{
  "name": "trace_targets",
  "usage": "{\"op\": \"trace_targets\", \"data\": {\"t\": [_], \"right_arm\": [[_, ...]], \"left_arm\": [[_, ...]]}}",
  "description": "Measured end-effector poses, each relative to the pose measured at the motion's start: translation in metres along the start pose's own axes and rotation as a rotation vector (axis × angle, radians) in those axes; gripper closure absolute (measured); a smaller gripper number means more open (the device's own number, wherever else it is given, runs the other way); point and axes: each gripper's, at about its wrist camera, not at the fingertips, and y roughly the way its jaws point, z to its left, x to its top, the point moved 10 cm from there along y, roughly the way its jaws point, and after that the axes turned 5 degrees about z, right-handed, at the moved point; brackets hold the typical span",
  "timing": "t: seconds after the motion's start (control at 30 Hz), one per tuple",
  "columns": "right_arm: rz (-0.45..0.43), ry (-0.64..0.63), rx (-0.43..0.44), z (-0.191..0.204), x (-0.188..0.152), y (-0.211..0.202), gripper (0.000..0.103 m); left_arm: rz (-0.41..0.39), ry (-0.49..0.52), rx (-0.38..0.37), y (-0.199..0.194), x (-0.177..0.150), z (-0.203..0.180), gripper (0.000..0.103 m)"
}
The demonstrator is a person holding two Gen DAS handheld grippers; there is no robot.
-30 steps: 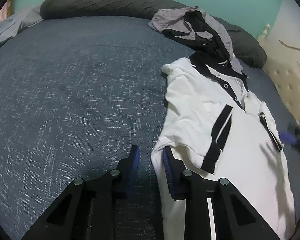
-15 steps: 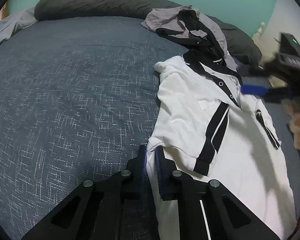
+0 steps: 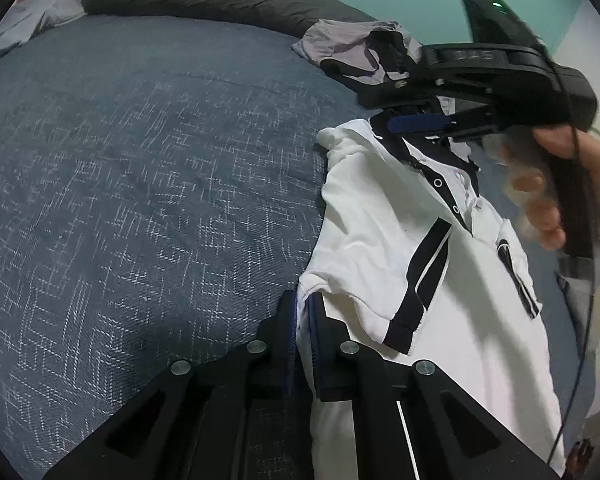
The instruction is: Fold clothes
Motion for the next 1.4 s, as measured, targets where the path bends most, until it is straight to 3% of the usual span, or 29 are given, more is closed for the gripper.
{"op": "trace_targets", "data": {"t": [0.07,0.37,0.47,0.57,1.07,1.13,1.4], "right_arm": [[0.030,-0.045,-0.037,0.007,0.006,0.010,0.045],[0.128,-0.146,-0.145,0.021,0.011,0.043,0.067],[0.135,-0.157,-0.151,0.022,0.010,0.047,0.092],[0.107,-0.133,-0.140,0.016,0.011,0.041,0.099],[0.004,0.180,-0.007,-0.037,0.019,0.008,0.101],[-0.002,0.177,0.011,-0.037,0.019,0.008,0.101],[0.036,0.124,-0.052,-0.037,0.011,0.008,0.101]], "left_arm": [[0.001,-0.013,-0.010,0.000,0.000,0.001,0.096],[0.002,-0.019,-0.012,-0.001,-0.001,-0.002,0.096],[0.005,-0.022,-0.012,0.000,-0.001,-0.004,0.096],[0.006,-0.024,-0.013,0.000,-0.002,-0.006,0.096],[0.015,-0.033,-0.003,0.001,-0.002,-0.002,0.097],[0.017,-0.041,-0.003,-0.003,-0.004,0.002,0.097],[0.033,-0.016,0.080,-0.003,-0.005,0.006,0.097]]}}
